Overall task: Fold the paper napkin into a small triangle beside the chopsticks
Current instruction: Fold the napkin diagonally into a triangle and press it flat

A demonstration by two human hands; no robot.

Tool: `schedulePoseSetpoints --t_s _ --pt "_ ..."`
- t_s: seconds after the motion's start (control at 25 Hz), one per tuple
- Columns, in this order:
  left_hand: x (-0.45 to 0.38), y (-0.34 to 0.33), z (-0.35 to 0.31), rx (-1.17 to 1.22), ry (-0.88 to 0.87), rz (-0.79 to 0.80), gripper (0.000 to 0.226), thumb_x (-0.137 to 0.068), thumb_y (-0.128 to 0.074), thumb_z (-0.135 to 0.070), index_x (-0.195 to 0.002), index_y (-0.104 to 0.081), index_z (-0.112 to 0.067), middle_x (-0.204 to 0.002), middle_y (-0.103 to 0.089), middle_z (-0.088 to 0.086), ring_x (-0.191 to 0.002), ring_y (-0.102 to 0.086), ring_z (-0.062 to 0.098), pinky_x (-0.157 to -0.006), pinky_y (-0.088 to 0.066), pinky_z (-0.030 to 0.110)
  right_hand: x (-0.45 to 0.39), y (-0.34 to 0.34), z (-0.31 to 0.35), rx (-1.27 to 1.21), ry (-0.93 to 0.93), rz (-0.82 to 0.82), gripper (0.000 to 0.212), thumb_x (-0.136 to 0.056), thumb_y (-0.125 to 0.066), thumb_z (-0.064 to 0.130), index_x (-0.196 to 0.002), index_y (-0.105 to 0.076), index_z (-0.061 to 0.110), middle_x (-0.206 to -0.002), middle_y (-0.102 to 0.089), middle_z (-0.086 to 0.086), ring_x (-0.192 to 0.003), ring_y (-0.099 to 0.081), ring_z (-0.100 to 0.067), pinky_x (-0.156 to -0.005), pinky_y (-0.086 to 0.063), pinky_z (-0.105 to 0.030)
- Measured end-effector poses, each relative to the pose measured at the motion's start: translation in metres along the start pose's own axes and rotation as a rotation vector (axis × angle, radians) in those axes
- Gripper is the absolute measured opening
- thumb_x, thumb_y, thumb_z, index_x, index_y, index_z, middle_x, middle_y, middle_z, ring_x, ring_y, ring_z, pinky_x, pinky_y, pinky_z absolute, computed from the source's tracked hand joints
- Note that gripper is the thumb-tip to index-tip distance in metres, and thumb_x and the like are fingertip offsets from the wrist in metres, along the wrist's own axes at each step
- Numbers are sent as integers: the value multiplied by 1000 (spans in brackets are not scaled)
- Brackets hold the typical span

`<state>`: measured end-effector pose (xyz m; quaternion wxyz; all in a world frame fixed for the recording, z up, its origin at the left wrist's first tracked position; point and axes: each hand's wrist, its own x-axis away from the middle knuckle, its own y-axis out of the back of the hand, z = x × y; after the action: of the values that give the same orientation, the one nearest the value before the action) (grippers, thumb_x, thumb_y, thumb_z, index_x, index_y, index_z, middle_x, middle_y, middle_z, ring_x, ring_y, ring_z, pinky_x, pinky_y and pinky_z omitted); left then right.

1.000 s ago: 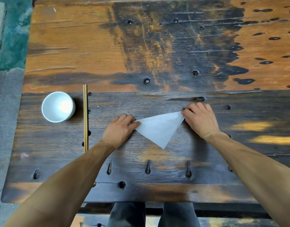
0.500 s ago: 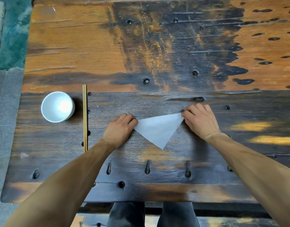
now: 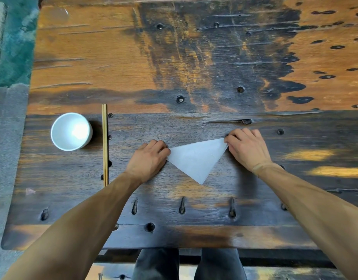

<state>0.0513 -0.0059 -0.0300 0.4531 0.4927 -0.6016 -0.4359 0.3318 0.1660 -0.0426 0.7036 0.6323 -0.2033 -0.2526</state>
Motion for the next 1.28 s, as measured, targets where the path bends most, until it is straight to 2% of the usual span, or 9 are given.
schedulePoseSetpoints --t_s 0.28,0.44,0.6,0.72,0.8,0.88,0.96,1.04,1.28 --pt "-1 1 0 -10 -16 12 11 -88 -68 -14 -97 -67 -8 -100 -64 12 -84 -60 31 -63 -52 40 0 0 1 25 -7 28 7 -85 -70 11 -92 -70 12 -96 -68 -7 -82 -60 -32 -71 -38 -41" --pt "1 1 1 -18 -25 31 15 -86 -64 -15 -99 -66 -7 -102 -64 12 -86 -60 32 -64 -51 39 6 4 2 0 -13 48 21 -75 -72 2 -95 -71 10 -99 -69 -9 -84 -61 -34 -72 -41 -42" --pt "5 6 0 -25 0 72 37 -84 -44 -29 -112 -61 -11 -113 -61 9 -96 -58 30 -77 -46 39 7 12 13 -43 -34 46 32 -71 -70 1 -102 -69 10 -103 -67 -9 -88 -60 -34 -74 -39 -41" --pt "-4 4 -17 -10 -19 77 43 -89 -46 -33 -124 -58 -12 -125 -60 9 -113 -56 29 -92 -43 42 0 9 42 -99 -13 75 42 -78 -68 11 -120 -63 10 -120 -64 -9 -108 -59 -32 -89 -37 -40" --pt "-15 -2 -37 31 -26 113 50 -93 -45 -35 -137 -49 -11 -140 -52 11 -129 -47 28 -105 -37 44 -2 1 69 -126 -3 151 51 -90 -59 23 -138 -51 9 -142 -53 -8 -131 -48 -29 -108 -35 -43" --pt "-21 -12 -55 39 3 180 58 -98 -36 -39 -148 -34 -11 -155 -34 10 -144 -28 25 -118 -22 44 0 -8 90 -93 -7 258 59 -98 -42 35 -151 -32 10 -158 -32 -6 -147 -25 -23 -120 -20 -45" --pt "-19 -21 -63 5 42 238 62 -100 -25 -43 -154 -17 -12 -162 -16 7 -150 -9 21 -122 -8 42 4 -16 96 -64 -34 337 64 -101 -30 42 -155 -17 10 -164 -14 -5 -151 -7 -21 -122 -7 -46" --pt "-10 -28 -64 -38 50 272 64 -100 -20 -44 -155 -6 -13 -164 -4 4 -151 2 18 -122 0 41 10 -20 94 -30 -33 379 67 -101 -25 46 -156 -11 10 -165 -7 -6 -151 -1 -22 -122 -3 -47" --pt "2 -35 -59 -40 6 301 65 -101 -21 -46 -155 0 -16 -163 4 3 -150 5 19 -122 1 44 25 -23 87 2 -16 471 71 -100 -25 49 -156 0 11 -164 6 -7 -151 9 -24 -122 -2 -48"
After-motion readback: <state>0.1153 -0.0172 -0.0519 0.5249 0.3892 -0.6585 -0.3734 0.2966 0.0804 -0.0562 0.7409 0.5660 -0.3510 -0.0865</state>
